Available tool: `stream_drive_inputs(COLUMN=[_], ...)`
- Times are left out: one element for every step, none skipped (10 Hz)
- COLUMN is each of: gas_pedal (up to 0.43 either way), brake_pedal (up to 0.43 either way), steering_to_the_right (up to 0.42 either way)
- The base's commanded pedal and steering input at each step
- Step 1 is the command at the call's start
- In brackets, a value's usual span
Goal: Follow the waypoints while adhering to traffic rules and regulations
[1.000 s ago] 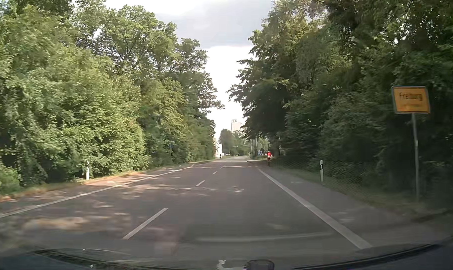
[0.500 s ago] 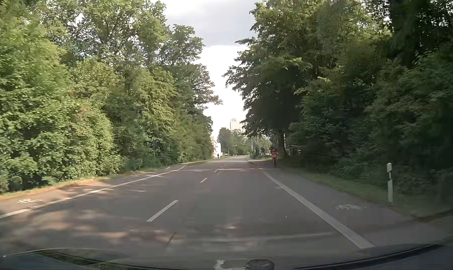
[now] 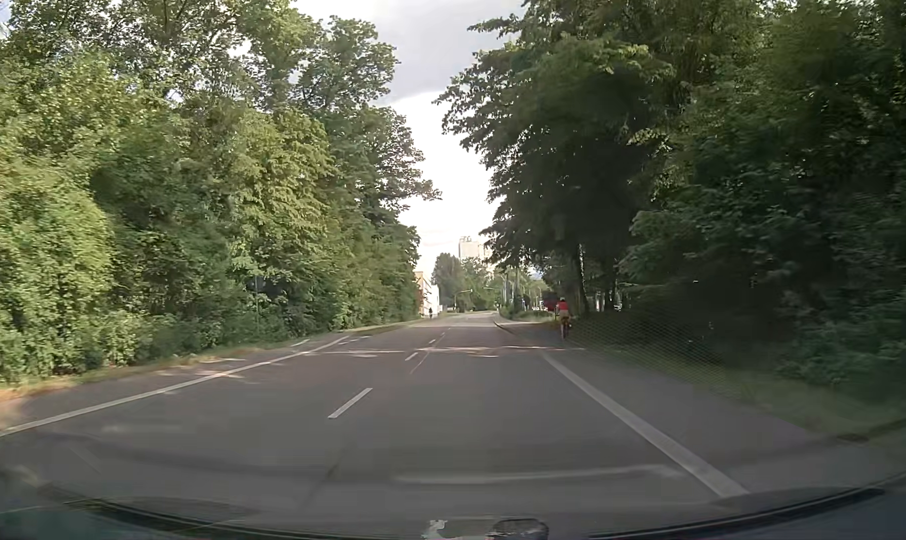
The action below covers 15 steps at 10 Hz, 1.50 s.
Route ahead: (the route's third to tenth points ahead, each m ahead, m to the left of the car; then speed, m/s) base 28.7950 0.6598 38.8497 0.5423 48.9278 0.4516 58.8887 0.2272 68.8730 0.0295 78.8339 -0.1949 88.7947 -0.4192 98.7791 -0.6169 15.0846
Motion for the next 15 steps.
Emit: stream_drive_inputs(gas_pedal=[0.118, 0.118, 0.118, 0.118, 0.118, 0.118, 0.118, 0.118, 0.118, 0.118, 0.118, 0.118, 0.118, 0.118, 0.118], brake_pedal=[0.000, 0.000, 0.000, 0.000, 0.000, 0.000, 0.000, 0.000, 0.000, 0.000, 0.000, 0.000, 0.000, 0.000, 0.000], steering_to_the_right=[0.001, 0.001, 0.000, 0.001, 0.001, 0.001, 0.001, 0.001, 0.000, 0.000, 0.001, 0.000, 0.000, 0.000, 0.001])
